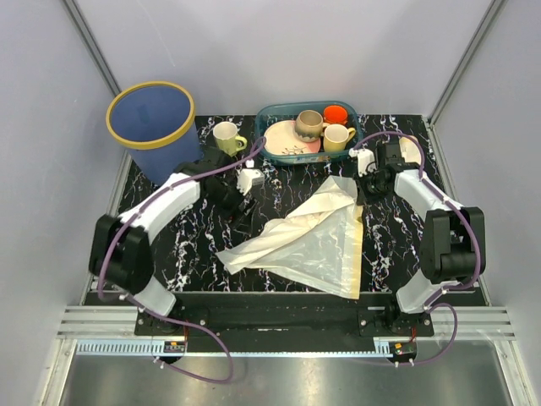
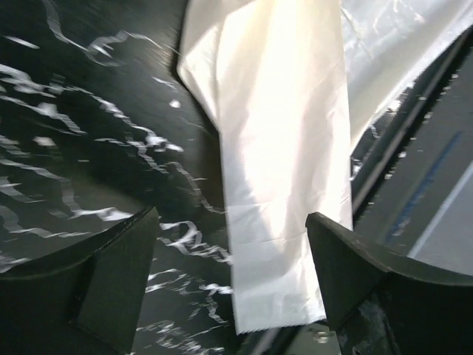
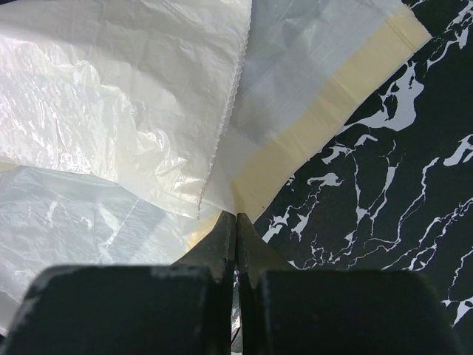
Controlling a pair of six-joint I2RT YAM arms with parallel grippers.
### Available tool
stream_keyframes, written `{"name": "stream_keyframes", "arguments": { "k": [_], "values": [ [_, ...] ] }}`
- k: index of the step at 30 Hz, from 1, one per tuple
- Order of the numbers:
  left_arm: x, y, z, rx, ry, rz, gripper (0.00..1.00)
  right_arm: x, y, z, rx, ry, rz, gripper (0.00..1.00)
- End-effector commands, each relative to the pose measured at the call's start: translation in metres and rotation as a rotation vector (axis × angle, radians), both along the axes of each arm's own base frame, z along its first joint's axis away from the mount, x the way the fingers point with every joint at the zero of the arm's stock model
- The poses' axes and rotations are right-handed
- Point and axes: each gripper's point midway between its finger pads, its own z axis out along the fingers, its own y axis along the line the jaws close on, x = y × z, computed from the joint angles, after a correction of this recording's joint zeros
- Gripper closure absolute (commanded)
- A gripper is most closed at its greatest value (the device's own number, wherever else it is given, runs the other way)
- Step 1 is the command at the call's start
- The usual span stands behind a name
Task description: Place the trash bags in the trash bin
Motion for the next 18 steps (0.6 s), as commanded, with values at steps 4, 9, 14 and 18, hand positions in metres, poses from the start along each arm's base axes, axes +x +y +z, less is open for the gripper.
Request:
{"name": "stream_keyframes", "arguments": {
  "k": [4,9,14,18],
  "values": [
    [-0.031,-0.021,-0.028,-0.068,0.445,0.151,0.15,0.006,0.010,0.020,0.027,-0.086,0.057,1.00],
    [-0.039,-0.026,-0.052,-0.056,0.567,0.200,0.14,0.003,0.010,0.017,0.024,-0.082,0.067,1.00],
    [-0.039,-0.024,-0.070,-0.016,0.591,0.222,0.16,0.003,0.009,0.017,0.019,-0.082,0.068,1.00],
    [-0.037,-0.026,-0.069,-0.027,0.576,0.220,0.47,0.002,0.007,0.013,0.005,-0.077,0.069,1.00]
  ]
}}
